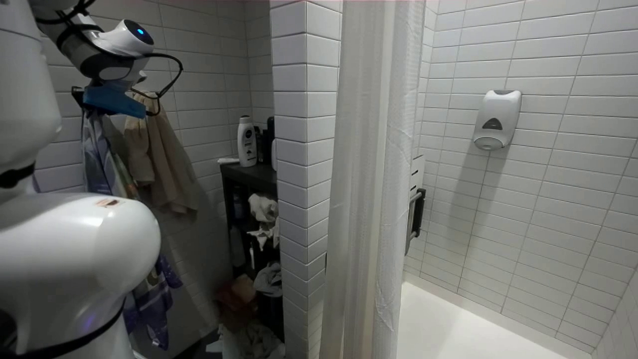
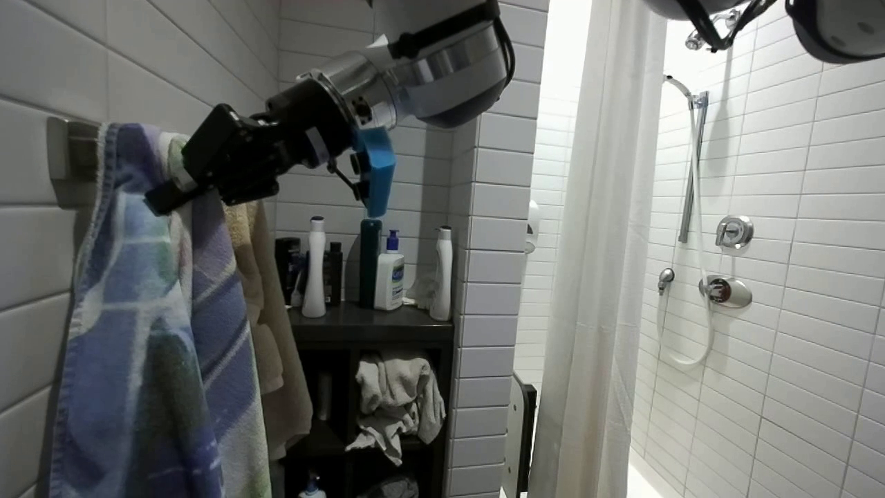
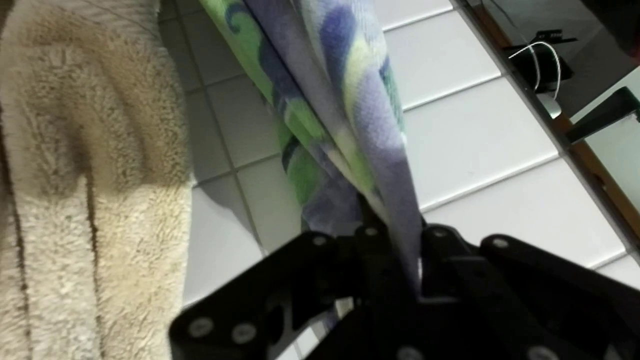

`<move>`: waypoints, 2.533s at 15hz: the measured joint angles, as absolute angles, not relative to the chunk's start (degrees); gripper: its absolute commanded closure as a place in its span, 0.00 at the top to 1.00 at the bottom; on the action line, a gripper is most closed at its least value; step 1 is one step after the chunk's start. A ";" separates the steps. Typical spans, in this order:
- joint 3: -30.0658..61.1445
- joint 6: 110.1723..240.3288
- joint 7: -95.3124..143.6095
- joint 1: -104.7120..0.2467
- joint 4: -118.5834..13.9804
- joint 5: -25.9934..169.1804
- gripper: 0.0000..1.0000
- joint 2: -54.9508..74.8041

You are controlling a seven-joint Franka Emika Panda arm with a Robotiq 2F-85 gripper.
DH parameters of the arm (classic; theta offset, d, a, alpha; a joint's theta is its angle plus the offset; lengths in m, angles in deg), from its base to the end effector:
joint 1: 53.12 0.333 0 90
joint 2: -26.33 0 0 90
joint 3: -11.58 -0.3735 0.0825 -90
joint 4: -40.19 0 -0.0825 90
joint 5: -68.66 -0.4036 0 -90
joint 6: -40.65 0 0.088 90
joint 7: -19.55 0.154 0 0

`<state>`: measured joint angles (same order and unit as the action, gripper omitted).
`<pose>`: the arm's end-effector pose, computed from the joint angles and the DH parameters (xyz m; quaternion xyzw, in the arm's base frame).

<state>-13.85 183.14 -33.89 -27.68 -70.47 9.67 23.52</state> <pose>0.4036 0.5213 0.5391 -0.7546 -0.4748 -0.2258 0.3926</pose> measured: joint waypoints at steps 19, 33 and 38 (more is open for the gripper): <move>-11.92 194.24 -33.80 -27.42 -76.39 6.68 0.15 37.99; -11.09 186.79 -29.82 -27.70 -81.42 9.63 1.00 37.15; -9.71 185.33 -27.47 -29.16 -85.75 13.80 1.00 37.12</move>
<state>-9.71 185.33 -27.47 -29.16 -85.75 13.80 37.12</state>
